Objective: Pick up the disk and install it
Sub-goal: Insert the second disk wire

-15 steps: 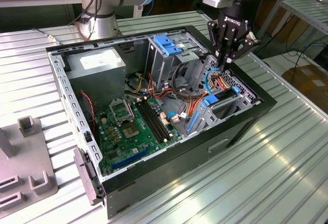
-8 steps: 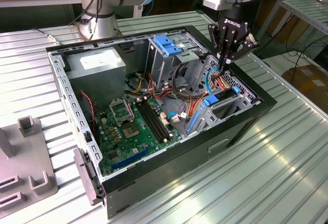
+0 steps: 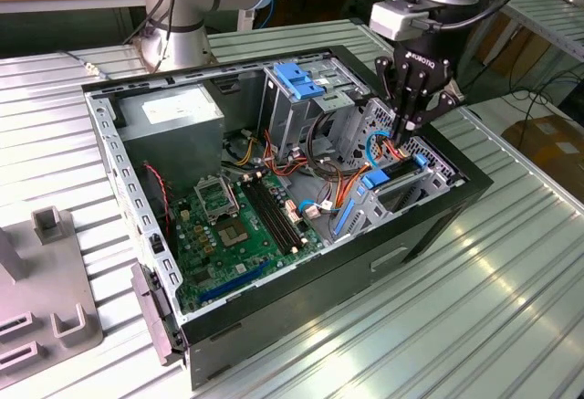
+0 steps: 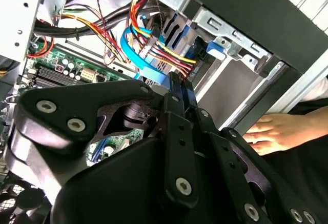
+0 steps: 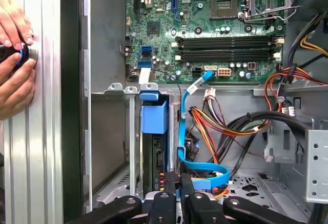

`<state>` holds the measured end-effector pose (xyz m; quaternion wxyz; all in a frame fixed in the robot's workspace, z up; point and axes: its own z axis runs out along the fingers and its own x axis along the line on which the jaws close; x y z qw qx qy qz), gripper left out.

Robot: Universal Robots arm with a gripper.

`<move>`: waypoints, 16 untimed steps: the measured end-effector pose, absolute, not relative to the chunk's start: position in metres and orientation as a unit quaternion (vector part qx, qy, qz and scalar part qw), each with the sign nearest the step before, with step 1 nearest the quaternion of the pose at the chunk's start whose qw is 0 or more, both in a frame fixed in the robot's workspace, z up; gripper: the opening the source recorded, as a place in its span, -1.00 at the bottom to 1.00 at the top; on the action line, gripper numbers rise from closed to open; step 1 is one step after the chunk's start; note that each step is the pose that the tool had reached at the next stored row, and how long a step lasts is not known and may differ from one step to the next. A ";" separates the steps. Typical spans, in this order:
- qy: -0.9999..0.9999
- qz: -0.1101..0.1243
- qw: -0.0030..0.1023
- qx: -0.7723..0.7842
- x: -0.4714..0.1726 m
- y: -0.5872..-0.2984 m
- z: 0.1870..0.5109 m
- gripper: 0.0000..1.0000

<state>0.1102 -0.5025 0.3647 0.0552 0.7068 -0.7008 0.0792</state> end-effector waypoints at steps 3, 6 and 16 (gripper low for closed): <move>-0.699 0.075 0.050 0.710 0.105 -0.511 0.360 -0.68; -0.698 0.074 0.046 0.711 0.102 -0.515 0.358 -0.68; -0.697 0.099 0.018 0.710 0.089 -0.521 0.355 -0.68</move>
